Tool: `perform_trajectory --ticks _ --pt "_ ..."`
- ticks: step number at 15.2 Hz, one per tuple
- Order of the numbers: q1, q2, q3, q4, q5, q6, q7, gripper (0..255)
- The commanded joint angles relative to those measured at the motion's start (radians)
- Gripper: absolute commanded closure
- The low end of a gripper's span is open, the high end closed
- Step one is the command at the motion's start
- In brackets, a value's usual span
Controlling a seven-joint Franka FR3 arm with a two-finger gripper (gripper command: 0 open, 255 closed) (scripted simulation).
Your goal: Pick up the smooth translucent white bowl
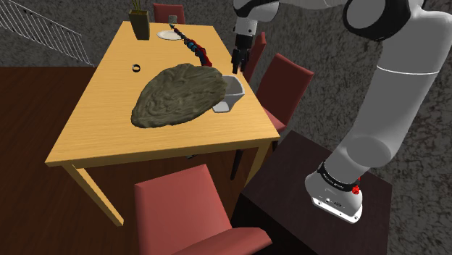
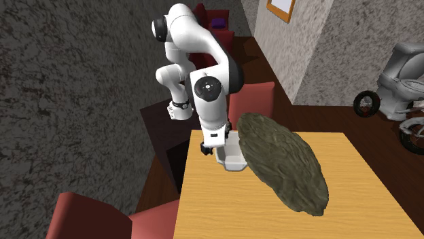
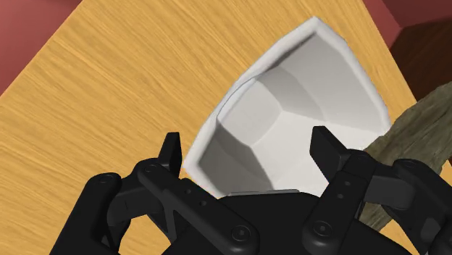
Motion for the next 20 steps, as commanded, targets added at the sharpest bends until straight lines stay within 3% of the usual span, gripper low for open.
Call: perform_trajectory --ticks 1,3,12,13,20 --pt "-0.021 0.087 0.001 0.100 0.029 -0.021 -0.031 0" --pt "-0.038 0.155 0.006 0.185 0.050 -0.041 -0.047 0" --pt "-0.037 0.185 0.010 0.127 0.060 0.043 -0.068 0" --pt "-0.037 0.186 0.010 0.129 0.060 0.043 -0.068 255" --pt "-0.037 0.187 0.010 0.130 0.060 0.043 -0.068 255"
